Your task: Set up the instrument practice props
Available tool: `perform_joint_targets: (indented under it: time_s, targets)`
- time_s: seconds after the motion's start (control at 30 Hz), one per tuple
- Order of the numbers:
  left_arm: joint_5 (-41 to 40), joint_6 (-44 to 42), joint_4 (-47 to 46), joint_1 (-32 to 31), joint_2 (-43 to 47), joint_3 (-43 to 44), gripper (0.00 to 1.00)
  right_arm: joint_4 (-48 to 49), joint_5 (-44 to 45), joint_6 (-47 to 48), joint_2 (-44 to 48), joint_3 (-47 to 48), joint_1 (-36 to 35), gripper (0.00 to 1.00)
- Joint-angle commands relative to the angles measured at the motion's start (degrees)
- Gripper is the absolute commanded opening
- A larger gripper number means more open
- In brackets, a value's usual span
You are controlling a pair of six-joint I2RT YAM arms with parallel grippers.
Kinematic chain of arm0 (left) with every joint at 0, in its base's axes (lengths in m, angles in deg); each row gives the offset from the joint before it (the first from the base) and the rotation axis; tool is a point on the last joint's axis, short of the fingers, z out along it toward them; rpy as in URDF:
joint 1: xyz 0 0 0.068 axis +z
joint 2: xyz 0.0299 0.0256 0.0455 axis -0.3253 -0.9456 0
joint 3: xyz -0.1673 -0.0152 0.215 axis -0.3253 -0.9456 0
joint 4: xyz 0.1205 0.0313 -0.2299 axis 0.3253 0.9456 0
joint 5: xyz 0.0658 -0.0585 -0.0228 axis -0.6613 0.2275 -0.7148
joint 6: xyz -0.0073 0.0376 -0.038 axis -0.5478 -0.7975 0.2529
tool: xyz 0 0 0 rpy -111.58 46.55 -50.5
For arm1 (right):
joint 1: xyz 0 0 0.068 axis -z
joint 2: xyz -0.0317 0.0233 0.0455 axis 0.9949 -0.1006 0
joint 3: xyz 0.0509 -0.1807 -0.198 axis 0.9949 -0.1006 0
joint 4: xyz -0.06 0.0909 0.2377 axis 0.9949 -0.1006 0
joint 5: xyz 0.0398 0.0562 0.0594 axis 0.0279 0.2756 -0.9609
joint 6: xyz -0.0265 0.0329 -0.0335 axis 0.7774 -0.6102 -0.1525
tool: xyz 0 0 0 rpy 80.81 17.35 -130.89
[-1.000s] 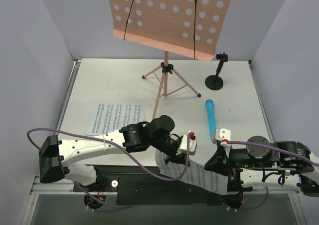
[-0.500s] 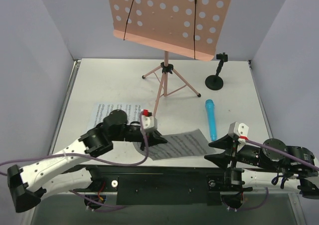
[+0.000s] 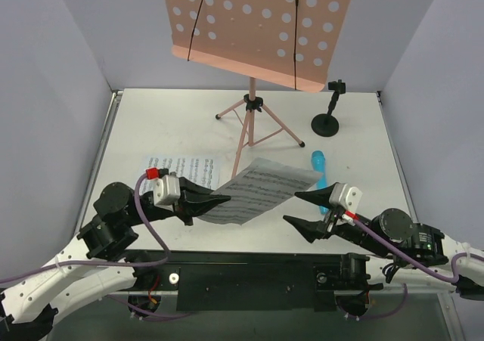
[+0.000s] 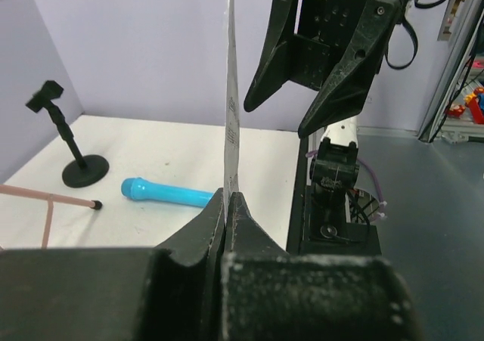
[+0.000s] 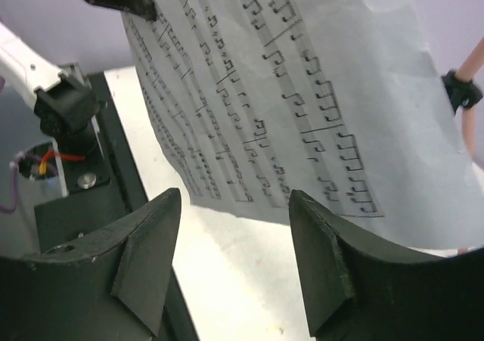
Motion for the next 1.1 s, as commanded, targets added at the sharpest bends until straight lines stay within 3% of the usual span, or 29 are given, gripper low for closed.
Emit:
perform_joint_targets:
  time_s: [0.0,0.33,0.73,1.07]
  targets:
    - [-1.69,0.04,-3.49,0.39,2.23,4.18,0.0,17.45,0.86,4.35,-0.17,-1.12,-0.13,0.56]
    - [-5.72,0.65,-9.11,0.3,3.82,6.91,0.0,21.42,-5.39,2.24,-6.22,1.16,0.13,0.56]
    - [-13.29,-1.11,-8.85,0.3,0.31,12.18,0.0,20.8,1.11,4.96,-7.38,3.45,0.48,0.53]
    - [-6.54,6.35,-10.95,0.48,-1.72,13.68,0.0,21.77,0.14,11.2,-7.11,7.4,0.84,0.55]
